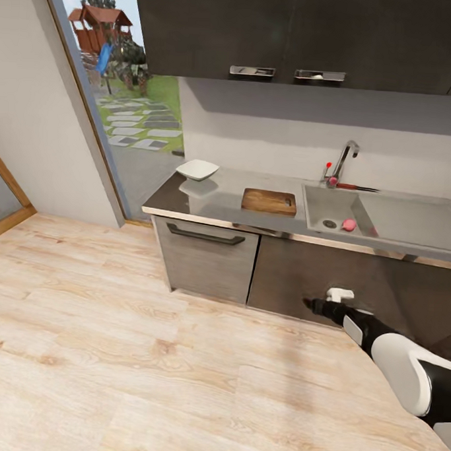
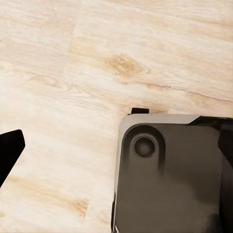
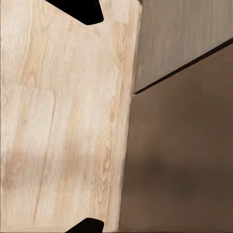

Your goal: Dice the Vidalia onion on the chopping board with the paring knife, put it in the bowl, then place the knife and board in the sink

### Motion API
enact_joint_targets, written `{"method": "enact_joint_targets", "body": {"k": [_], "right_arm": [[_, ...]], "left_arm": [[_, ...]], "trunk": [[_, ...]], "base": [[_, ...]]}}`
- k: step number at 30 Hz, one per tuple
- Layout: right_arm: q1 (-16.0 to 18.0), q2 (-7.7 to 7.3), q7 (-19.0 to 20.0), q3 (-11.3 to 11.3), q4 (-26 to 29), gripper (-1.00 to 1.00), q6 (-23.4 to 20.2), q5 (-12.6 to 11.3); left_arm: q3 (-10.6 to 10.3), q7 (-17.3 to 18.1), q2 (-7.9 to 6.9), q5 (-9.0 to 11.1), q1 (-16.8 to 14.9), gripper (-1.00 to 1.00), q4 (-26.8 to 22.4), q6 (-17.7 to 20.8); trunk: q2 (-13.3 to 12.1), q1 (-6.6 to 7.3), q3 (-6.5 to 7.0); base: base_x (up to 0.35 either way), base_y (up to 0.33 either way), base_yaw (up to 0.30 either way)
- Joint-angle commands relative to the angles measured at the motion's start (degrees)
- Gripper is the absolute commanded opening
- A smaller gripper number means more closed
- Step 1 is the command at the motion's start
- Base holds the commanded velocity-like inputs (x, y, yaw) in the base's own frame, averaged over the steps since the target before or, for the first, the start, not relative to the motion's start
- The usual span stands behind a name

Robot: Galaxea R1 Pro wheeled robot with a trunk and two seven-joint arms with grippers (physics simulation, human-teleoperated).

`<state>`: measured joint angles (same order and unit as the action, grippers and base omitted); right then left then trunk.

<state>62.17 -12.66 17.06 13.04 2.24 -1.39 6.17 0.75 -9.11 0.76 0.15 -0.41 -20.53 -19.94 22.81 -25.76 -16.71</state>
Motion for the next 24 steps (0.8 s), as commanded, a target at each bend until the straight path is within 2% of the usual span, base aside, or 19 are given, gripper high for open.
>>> {"method": "enact_joint_targets", "body": {"k": [1,3,5,6,9,12,14,18,20,24], "right_arm": [[-2.54,0.03,-0.26,0.58,-0.37,1.00,1.42,0.54],[-5.33,0.08,-0.61,0.58,-0.63,1.00,3.27,0.53],[-11.05,0.33,-1.55,0.53,-0.96,1.00,9.16,0.51],[-12.57,0.41,-1.96,0.52,-1.03,1.00,10.99,0.51],[-20.89,1.25,-5.58,0.50,-1.19,1.00,19.87,0.51],[-25.66,1.91,-8.15,0.50,-1.23,1.00,24.17,0.48],[-30.45,2.90,-10.41,0.49,-1.30,1.00,28.53,0.44],[-35.52,4.12,-11.57,0.49,-1.32,1.00,32.29,0.39],[-37.56,4.85,-11.89,0.49,-1.34,1.00,35.18,0.36],[-40.73,7.32,-12.78,0.54,-1.37,1.00,43.82,0.31]], "left_arm": [[0.05,-0.12,-0.05,-0.02,-0.03,1.00,0.04,-0.19],[0.08,-0.12,-0.12,-0.03,-0.03,1.00,0.04,-0.14],[0.11,-0.14,-0.13,-0.05,-0.03,1.00,-0.03,0.14],[0.11,-0.17,-0.12,-0.05,-0.03,1.00,-0.05,0.22],[0.12,-0.33,0.04,-0.05,-0.03,1.00,-0.12,0.44],[0.13,-0.40,0.20,-0.06,-0.03,1.00,-0.30,0.52],[0.13,-0.46,0.80,-0.06,-0.03,1.00,-1.36,0.65],[0.13,-0.53,2.08,-0.10,-0.03,1.00,-4.15,1.91],[0.13,-0.53,2.78,-0.17,-0.03,1.00,-6.34,4.57],[0.13,-0.43,3.85,-0.22,-0.10,1.00,-12.33,14.24]], "trunk": [[0.10,-0.03,-0.09],[0.10,-0.03,-0.09],[0.10,-0.03,-0.09],[0.10,-0.03,-0.09],[0.10,-0.03,-0.09],[0.10,-0.03,-0.09],[0.10,-0.03,-0.09],[0.10,-0.03,-0.09],[0.10,-0.03,-0.09],[0.10,-0.03,-0.09]], "base": [[-0.006,0.000,0.000],[-0.004,0.000,0.000],[-0.002,0.000,0.000],[-0.001,0.000,0.000],[0.000,0.000,0.000],[0.000,0.000,0.000],[0.000,0.000,0.000],[0.000,0.000,0.000],[0.000,0.000,0.000],[0.000,0.000,0.000]]}}
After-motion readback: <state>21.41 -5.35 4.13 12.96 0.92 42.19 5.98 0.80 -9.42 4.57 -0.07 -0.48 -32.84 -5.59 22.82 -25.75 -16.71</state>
